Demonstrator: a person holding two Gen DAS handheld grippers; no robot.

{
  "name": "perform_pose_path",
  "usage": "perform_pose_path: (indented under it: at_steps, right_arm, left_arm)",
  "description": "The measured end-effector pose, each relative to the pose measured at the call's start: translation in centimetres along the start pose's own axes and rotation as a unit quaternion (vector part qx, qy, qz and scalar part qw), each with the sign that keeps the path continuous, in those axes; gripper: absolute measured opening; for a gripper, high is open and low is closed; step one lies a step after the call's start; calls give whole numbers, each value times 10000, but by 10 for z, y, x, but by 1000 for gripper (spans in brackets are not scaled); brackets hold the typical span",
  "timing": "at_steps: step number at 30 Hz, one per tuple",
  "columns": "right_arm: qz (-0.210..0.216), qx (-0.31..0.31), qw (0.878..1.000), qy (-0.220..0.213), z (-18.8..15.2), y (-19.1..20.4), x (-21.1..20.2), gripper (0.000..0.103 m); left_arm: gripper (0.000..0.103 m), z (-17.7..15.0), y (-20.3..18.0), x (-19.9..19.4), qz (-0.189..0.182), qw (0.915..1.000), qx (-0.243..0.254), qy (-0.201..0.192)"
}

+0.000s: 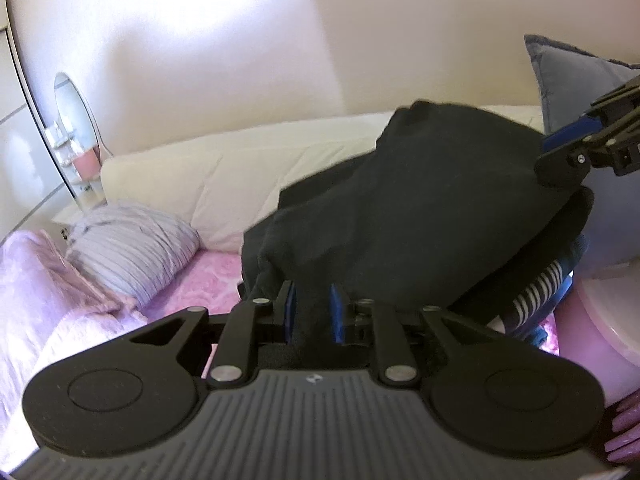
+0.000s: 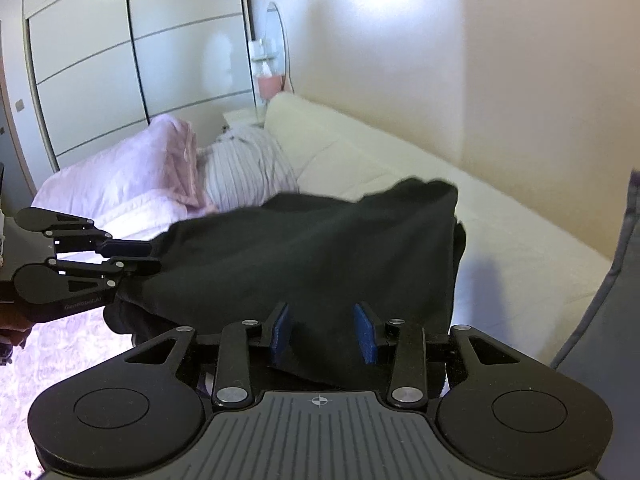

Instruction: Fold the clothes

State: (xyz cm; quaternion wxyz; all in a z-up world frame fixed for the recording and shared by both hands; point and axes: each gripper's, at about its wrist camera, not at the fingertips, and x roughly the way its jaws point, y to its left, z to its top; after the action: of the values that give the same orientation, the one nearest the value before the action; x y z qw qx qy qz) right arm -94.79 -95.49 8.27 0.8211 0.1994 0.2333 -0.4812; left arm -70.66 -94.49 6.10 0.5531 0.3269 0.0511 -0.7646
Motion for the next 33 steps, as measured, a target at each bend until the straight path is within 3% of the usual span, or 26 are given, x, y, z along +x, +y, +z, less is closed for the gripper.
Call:
perform_pose_path:
  at_steps: [3,8,14,16,20,23,29,33]
  right_arm:
    - [-46,-4,10000,-50,1,-1,-2,39]
    - [-67,-5,10000,67,-1,-3,3,39]
    - [8,34,9999,-107,6,-5,-6,58]
    - [-18,52,9997,-226,7,-7,-11,70]
    - [25,56,10000,26,3,-12,0,73]
    - [147,108,9998,-125,3,-16,-4,73]
    - [111,276,9984,-474,4,-21,-15,73]
    - [-125,489,9969,-607,2,-20,-29,74]
  left_arm:
    - [17,4,-1,-4,6,10000,-24,-95]
    - [17,-2,0,5,-67,9998,-137,100]
    - [18,-1,8,-4,16,9991,-402,98]
    - [19,0,11,-8,66,9985,-533,110]
    - [20,1,16,-14,167,9965,-804,151]
    - [22,1,20,-19,243,9945,-1006,182]
    - [32,1,27,-33,382,9897,-1366,204]
    - [49,-2,30,-48,453,9876,-1493,146]
